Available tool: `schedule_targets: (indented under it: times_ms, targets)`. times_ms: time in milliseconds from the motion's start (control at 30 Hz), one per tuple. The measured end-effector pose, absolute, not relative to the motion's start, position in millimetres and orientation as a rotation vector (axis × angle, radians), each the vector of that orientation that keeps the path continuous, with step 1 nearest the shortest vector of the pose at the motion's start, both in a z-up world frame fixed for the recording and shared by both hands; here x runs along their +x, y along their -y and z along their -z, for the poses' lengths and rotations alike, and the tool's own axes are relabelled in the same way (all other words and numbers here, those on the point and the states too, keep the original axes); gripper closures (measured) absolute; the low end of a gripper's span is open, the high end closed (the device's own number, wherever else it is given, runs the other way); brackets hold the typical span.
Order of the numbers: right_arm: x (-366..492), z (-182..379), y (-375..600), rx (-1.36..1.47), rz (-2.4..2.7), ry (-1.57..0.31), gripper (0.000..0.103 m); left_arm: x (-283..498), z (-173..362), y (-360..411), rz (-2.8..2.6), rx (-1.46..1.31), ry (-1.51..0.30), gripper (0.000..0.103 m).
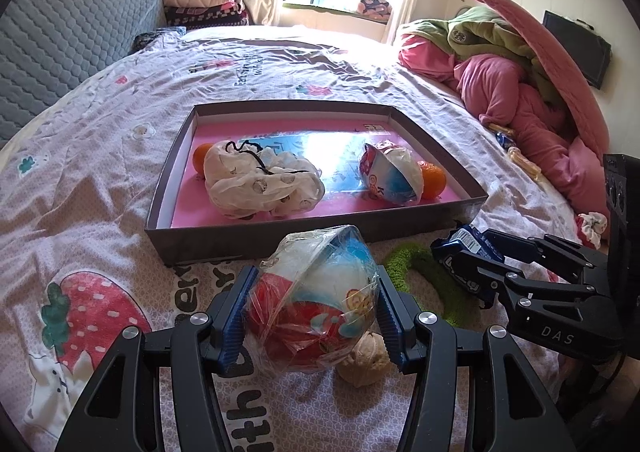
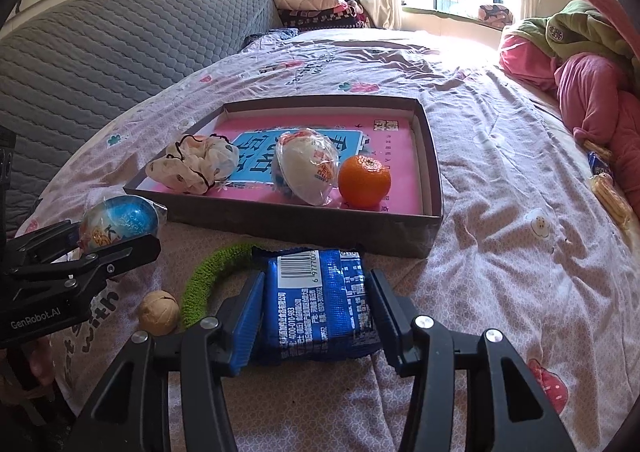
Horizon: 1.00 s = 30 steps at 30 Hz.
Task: Organize objects
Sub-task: 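Lift and carry the packet over the tray with the right tool while the left tool carries the ball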
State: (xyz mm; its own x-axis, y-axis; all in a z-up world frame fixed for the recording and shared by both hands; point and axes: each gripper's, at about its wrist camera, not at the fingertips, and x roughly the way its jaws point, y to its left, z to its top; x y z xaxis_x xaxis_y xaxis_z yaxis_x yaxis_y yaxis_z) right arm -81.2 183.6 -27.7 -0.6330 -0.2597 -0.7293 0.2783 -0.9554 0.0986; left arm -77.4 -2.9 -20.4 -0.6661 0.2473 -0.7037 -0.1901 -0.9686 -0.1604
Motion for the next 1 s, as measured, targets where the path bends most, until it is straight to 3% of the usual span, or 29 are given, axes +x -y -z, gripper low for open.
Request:
schedule_targets:
  times_ms: [1000]
  targets:
    - [-72, -49, -168, 0.811, 2.689, -0.070, 0.051, -82, -35, 9, -2.743, -0.955, 0.098, 0.045]
